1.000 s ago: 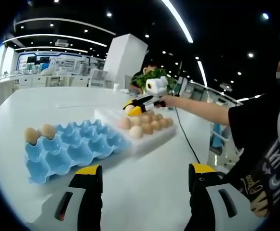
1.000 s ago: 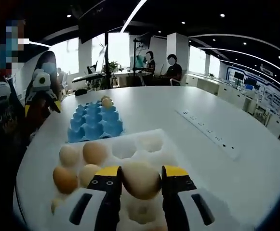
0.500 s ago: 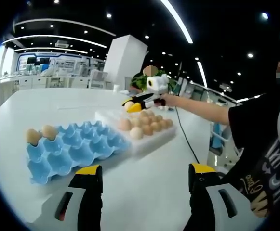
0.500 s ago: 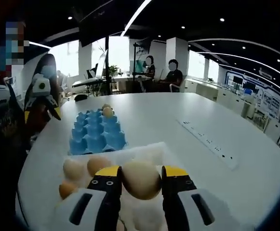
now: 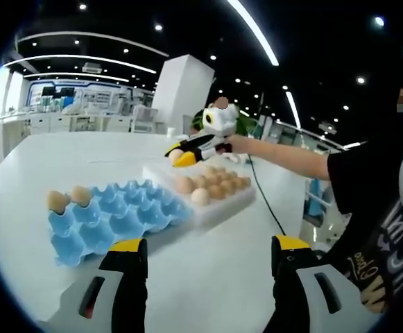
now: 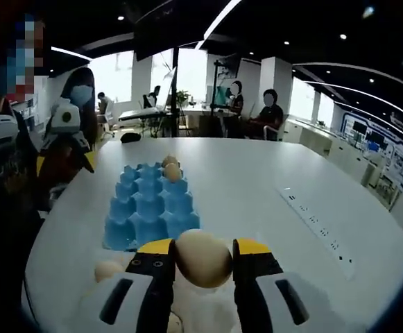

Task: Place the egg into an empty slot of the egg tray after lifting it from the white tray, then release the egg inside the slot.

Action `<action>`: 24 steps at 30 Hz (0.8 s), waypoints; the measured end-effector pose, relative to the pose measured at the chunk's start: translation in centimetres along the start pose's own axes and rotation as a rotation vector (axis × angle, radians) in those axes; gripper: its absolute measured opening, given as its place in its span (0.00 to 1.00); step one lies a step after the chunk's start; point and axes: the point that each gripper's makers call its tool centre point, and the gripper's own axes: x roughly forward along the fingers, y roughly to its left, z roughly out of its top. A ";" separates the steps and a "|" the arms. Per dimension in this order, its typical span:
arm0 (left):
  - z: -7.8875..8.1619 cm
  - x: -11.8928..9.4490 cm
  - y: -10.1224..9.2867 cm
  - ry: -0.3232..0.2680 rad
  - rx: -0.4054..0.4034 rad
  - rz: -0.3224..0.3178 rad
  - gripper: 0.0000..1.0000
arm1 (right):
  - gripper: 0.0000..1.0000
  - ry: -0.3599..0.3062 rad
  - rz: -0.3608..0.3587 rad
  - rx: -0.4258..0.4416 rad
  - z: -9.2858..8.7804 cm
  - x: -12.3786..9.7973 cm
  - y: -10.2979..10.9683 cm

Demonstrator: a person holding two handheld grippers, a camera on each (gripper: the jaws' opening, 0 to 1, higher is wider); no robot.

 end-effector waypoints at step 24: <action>0.7 -1.1 1.2 -0.020 0.002 0.033 0.74 | 0.34 -0.032 0.070 -0.035 3.4 6.1 2.0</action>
